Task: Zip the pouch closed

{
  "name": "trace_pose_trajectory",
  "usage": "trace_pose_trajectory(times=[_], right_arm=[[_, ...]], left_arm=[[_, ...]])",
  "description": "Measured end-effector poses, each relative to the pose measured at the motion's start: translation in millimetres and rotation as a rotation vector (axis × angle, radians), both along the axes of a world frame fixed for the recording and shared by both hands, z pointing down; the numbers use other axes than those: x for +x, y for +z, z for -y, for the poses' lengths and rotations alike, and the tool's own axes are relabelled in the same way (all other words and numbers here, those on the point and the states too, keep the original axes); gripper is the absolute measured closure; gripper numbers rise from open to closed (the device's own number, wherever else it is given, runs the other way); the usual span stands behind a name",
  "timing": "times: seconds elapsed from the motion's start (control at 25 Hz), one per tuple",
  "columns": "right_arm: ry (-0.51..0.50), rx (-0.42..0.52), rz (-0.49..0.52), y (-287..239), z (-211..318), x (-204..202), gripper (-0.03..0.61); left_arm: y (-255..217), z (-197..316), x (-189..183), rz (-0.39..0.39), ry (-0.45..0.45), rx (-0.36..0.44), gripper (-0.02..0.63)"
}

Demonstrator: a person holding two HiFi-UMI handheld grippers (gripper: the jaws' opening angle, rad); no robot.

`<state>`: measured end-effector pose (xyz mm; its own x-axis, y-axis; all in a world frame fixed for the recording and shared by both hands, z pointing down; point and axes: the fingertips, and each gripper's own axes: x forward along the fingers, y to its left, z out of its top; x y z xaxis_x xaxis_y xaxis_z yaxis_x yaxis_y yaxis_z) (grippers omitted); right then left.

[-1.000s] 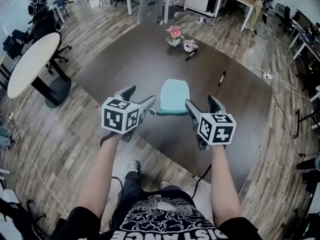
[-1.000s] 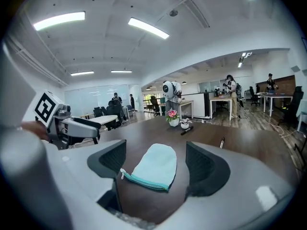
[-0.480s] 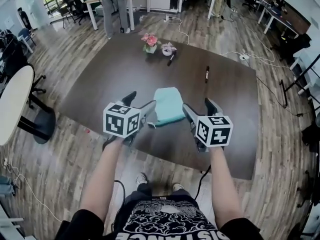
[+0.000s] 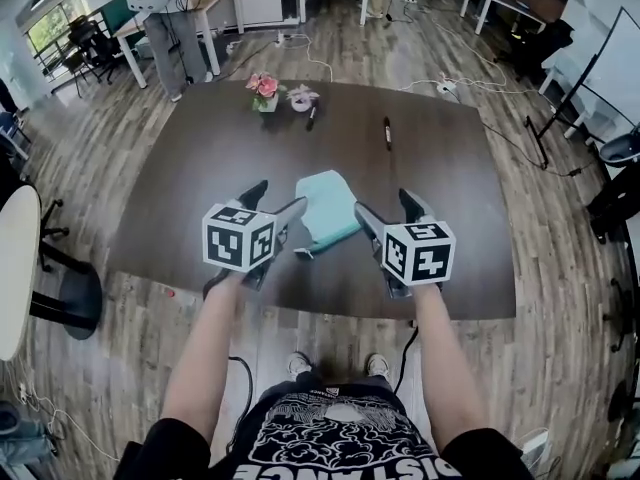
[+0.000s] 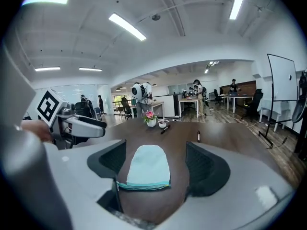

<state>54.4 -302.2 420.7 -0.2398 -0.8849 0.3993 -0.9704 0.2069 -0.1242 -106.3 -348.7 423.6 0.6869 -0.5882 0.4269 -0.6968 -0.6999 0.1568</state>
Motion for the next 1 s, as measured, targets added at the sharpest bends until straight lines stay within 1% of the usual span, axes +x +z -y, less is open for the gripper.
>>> trace_pose_trajectory(times=[0.24,0.44,0.8,0.92,1.0], right_arm=[[0.055,-0.017,-0.006,8.0,-7.1,-7.8,0.200],[0.066,-0.039,-0.011,25.0,-11.2,-24.6,0.201],[0.075,-0.092,-0.008,58.6,-20.4,-45.3,0.222],[0.076,-0.105,-0.006,68.8,-23.7,-50.0,0.233],[0.072,-0.113,-0.003,74.3,-25.6,-53.8,0.243]], left_arm=[[8.8,2.0,2.1,0.013,0.088,-0.012,0.255],[27.7,1.0,0.9,0.045,0.153,-0.022,0.255],[72.6,-15.1,6.9,0.164,0.308,-0.070,0.255],[86.8,-21.8,8.6,0.196,0.345,-0.083,0.255],[93.7,-25.9,9.5,0.213,0.365,-0.089,0.268]])
